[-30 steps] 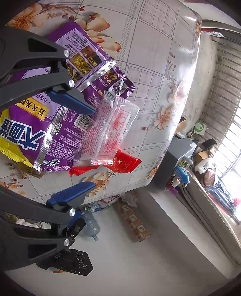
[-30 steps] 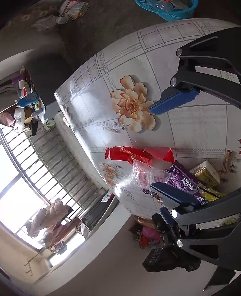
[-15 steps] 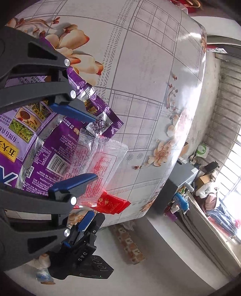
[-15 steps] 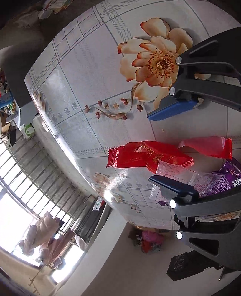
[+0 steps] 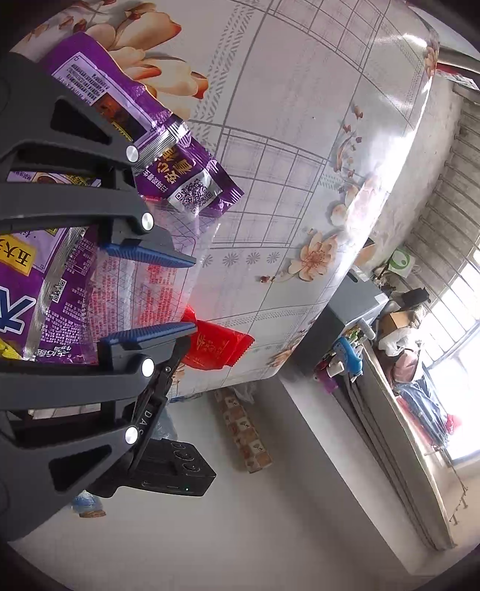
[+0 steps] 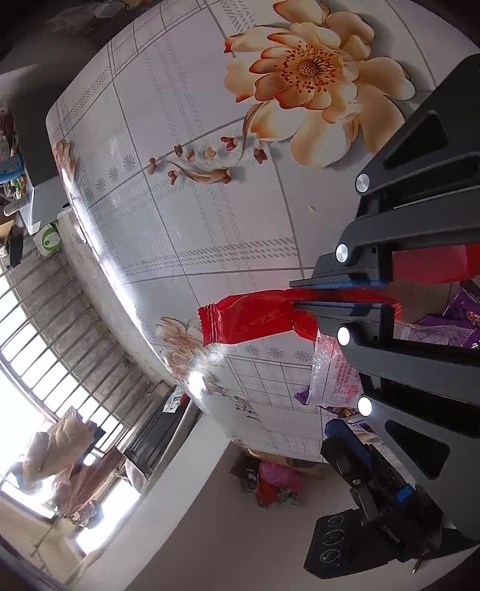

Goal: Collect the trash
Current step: 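Grasp the clear plastic bag with the left tool while the right tool grasps the red wrapper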

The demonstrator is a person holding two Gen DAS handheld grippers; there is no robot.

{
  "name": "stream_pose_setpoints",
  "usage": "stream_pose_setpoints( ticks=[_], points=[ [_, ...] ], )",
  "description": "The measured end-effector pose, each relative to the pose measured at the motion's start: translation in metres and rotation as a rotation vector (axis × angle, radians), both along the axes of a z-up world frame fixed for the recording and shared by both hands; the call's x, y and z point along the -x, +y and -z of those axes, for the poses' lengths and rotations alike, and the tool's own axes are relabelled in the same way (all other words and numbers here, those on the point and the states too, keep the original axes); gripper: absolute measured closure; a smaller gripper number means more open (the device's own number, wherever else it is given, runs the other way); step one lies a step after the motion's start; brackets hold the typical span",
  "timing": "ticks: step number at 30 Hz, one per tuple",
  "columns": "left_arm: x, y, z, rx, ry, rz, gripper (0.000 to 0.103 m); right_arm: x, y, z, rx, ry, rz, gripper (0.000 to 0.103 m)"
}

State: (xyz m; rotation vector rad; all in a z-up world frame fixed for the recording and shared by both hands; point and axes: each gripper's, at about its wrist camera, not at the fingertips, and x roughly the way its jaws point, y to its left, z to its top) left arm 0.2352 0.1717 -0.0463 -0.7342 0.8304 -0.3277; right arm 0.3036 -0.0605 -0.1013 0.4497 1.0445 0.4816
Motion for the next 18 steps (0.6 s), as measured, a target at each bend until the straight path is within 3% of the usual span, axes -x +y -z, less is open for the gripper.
stream_pose_setpoints(
  ticks=[5,14,18],
  points=[
    [-0.001,-0.006,-0.006,0.004,-0.014,0.022,0.076,0.005,-0.004,-0.002,0.0,-0.002,0.002,0.098],
    [0.013,0.011,0.006,-0.019,0.083,-0.028,0.076,0.025,-0.015,-0.003,-0.024,0.006,-0.014,0.098],
    [0.017,0.018,0.015,-0.001,0.143,-0.045,0.071,0.035,-0.017,-0.004,-0.041,0.015,-0.027,0.098]
  ],
)
